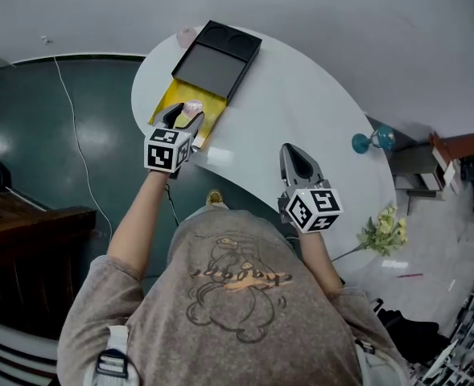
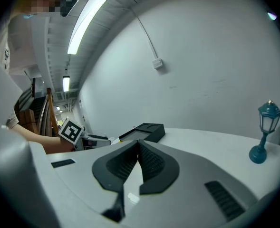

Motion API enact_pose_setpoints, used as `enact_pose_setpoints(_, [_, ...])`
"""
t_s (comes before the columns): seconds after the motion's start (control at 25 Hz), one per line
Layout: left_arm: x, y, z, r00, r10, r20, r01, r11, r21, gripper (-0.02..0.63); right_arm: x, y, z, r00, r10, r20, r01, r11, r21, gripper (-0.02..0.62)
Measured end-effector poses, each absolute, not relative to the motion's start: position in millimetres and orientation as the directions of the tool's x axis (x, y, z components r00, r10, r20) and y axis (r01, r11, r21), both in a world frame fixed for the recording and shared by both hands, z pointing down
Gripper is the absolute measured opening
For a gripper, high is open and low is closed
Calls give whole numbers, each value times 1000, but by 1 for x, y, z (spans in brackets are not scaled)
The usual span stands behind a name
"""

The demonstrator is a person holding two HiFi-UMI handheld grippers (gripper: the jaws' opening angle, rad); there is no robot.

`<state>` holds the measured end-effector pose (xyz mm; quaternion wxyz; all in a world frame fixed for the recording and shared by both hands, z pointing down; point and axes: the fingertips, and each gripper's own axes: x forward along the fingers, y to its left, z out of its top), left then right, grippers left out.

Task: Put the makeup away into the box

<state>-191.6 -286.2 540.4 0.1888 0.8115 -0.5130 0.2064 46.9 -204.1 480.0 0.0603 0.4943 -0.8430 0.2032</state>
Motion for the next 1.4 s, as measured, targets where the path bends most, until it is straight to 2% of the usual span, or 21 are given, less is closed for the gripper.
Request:
enact_pose_setpoints(0.8, [-209, -354, 641, 321, -541, 777, -889, -455, 51, 250, 66, -224, 495, -342, -871, 354, -925, 246, -289, 5])
enact_pose_setpoints(1.4, [-205, -362, 678, 327, -425, 844, -851, -520, 68, 250, 73, -223, 501, -250, -895, 369, -949, 150, -278, 5])
